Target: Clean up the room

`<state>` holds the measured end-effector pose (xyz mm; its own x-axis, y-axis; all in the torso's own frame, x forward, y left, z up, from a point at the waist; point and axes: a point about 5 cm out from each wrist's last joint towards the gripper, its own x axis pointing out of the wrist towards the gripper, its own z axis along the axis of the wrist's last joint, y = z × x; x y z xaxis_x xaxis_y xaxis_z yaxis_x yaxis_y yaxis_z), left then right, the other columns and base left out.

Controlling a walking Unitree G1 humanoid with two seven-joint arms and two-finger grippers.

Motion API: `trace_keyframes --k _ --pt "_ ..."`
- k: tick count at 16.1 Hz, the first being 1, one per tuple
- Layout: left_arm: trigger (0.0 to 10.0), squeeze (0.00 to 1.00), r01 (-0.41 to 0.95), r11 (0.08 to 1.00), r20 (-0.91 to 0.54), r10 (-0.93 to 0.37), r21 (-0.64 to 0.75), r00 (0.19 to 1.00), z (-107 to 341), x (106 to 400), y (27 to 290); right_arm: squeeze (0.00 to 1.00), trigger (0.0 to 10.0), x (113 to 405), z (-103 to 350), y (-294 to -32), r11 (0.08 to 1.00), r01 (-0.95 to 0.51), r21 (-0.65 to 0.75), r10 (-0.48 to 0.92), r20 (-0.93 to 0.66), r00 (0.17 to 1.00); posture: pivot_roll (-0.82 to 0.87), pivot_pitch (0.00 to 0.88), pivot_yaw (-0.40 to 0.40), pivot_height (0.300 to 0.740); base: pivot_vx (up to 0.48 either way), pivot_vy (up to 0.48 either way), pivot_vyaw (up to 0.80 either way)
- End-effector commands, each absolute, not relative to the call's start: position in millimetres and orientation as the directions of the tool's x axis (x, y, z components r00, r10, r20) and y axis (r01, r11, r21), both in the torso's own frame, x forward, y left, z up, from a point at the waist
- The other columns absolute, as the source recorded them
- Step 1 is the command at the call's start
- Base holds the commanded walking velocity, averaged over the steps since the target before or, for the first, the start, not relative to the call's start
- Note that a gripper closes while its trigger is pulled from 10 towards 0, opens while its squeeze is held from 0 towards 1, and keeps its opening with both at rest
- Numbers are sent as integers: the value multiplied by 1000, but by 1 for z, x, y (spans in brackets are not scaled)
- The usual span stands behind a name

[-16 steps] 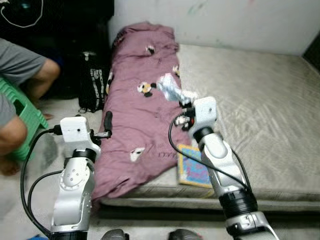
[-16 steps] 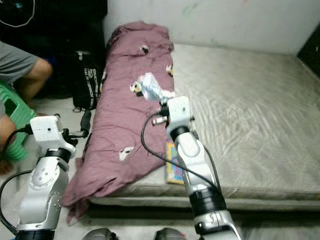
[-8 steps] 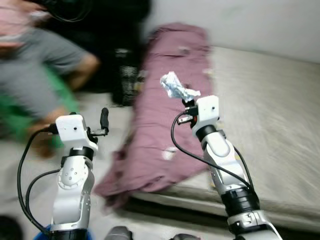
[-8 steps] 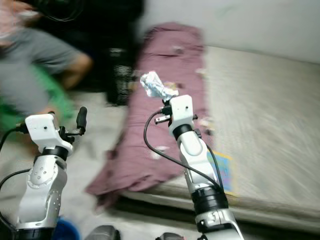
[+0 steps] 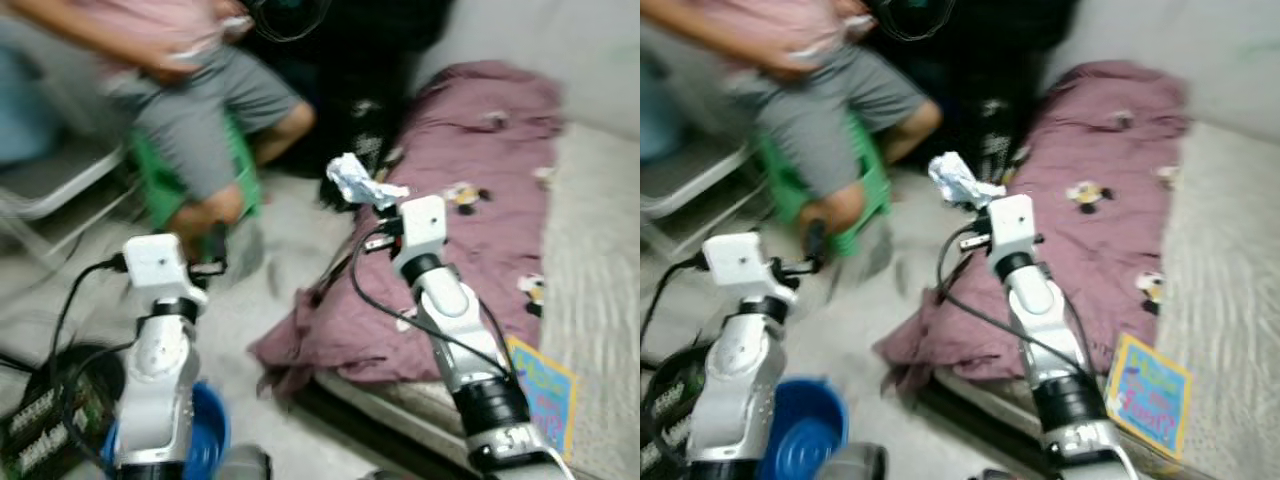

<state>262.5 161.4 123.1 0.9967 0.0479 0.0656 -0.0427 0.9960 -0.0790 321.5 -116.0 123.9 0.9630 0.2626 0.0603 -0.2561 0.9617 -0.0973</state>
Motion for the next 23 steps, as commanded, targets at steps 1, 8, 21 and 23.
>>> trace_keyframes --k 1,8,21,23 --pt "10000 0 -55 997 66 59 -63 996 124 263 165 0 10000 323 128 -114 962 -259 -90 266 79 961 -9 0 -68 740 0 0 800" --pt "10000 0 -58 997 71 62 -57 996 124 262 165 0 10000 322 128 -114 963 -254 -87 261 75 963 -10 0 -70 740 0 0 800" --pt "10000 0 -9 999 50 11 -44 999 120 268 159 0 10000 324 131 -119 974 -215 -75 222 102 970 -40 0 -28 740 0 0 671" --pt "10000 0 41 998 39 -39 -44 998 119 274 152 0 10000 322 132 -125 980 -184 -71 191 110 975 -67 0 1 740 0 0 0"
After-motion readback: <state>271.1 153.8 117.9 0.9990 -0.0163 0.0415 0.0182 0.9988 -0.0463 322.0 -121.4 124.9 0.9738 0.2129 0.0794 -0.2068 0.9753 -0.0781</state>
